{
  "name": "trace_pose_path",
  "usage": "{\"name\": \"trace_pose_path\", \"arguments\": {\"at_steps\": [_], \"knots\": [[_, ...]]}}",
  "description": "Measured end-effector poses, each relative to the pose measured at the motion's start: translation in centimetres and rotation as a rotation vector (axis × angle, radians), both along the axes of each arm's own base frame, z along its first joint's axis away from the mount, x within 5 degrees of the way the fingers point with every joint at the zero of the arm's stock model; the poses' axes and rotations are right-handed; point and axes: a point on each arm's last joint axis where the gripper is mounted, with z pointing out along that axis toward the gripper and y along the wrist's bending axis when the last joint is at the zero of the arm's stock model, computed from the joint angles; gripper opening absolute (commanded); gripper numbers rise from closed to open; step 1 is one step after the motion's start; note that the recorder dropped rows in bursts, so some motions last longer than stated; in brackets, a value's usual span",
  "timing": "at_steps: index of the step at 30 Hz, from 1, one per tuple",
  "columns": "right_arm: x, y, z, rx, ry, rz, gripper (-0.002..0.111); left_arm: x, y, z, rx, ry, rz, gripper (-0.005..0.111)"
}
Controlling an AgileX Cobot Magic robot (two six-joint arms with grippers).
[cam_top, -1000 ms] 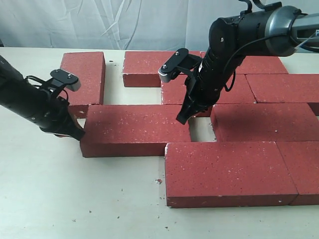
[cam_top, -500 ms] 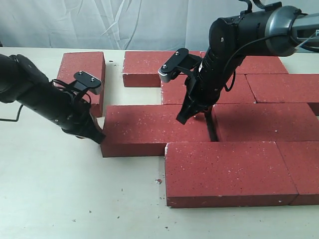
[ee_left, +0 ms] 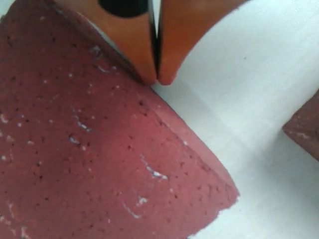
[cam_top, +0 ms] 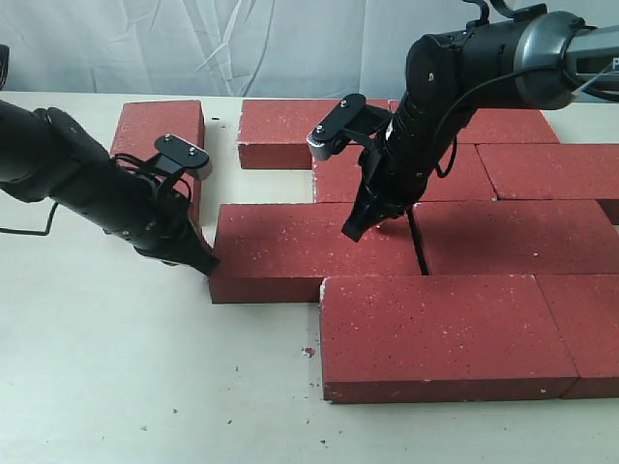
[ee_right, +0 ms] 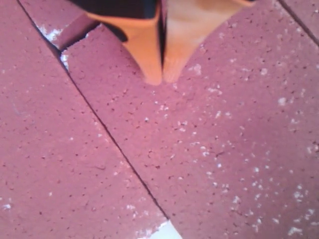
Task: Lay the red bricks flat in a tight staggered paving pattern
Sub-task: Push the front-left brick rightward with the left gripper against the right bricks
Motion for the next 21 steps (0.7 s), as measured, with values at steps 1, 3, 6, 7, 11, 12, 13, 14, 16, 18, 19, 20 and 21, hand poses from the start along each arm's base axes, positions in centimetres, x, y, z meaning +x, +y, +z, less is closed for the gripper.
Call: {"name": "trace_pose_path", "arguments": {"at_steps": [1, 3, 6, 7, 11, 12, 13, 14, 16, 18, 19, 20, 21], "knots": [[0.0, 0.0, 0.0, 0.000, 0.000, 0.000, -0.001, 0.0, 0.0, -0.4, -0.001, 0.010, 0.000, 0.000], [0.0, 0.0, 0.0, 0.000, 0.000, 0.000, -0.001, 0.2, -0.4, -0.8, -0.003, 0.016, -0.008, 0.000], [0.0, 0.0, 0.0, 0.000, 0.000, 0.000, -0.001, 0.1, -1.6, -0.7, 0.002, -0.003, -0.049, 0.000], [0.0, 0.0, 0.0, 0.000, 0.000, 0.000, -0.001, 0.1, -1.8, -0.9, 0.006, -0.005, -0.056, 0.000], [0.0, 0.0, 0.0, 0.000, 0.000, 0.000, -0.001, 0.1, -1.9, -1.1, 0.017, -0.010, -0.067, 0.000], [0.0, 0.0, 0.0, 0.000, 0.000, 0.000, -0.001, 0.2, -1.9, -1.2, 0.024, -0.009, -0.075, 0.000], [0.0, 0.0, 0.0, 0.000, 0.000, 0.000, -0.001, 0.3, -2.0, -1.2, 0.038, -0.017, -0.094, 0.000], [0.0, 0.0, 0.0, 0.000, 0.000, 0.000, -0.001, 0.4, -2.0, -1.2, 0.045, -0.021, -0.100, 0.000], [0.0, 0.0, 0.0, 0.000, 0.000, 0.000, -0.001, 0.4, -2.1, -1.1, 0.054, -0.015, -0.098, 0.000], [0.0, 0.0, 0.0, 0.000, 0.000, 0.000, -0.001, 0.5, -2.1, -1.0, 0.062, -0.018, -0.099, 0.000], [0.0, 0.0, 0.0, 0.000, 0.000, 0.000, -0.001, 0.4, -2.0, -1.0, 0.065, -0.017, -0.103, 0.000], [0.0, 0.0, 0.0, 0.000, 0.000, 0.000, -0.001, 0.4, -2.0, -0.8, 0.068, -0.022, -0.107, 0.000], [0.0, 0.0, 0.0, 0.000, 0.000, 0.000, -0.001, 0.3, -2.0, -0.6, 0.070, -0.021, -0.113, 0.000]]}}
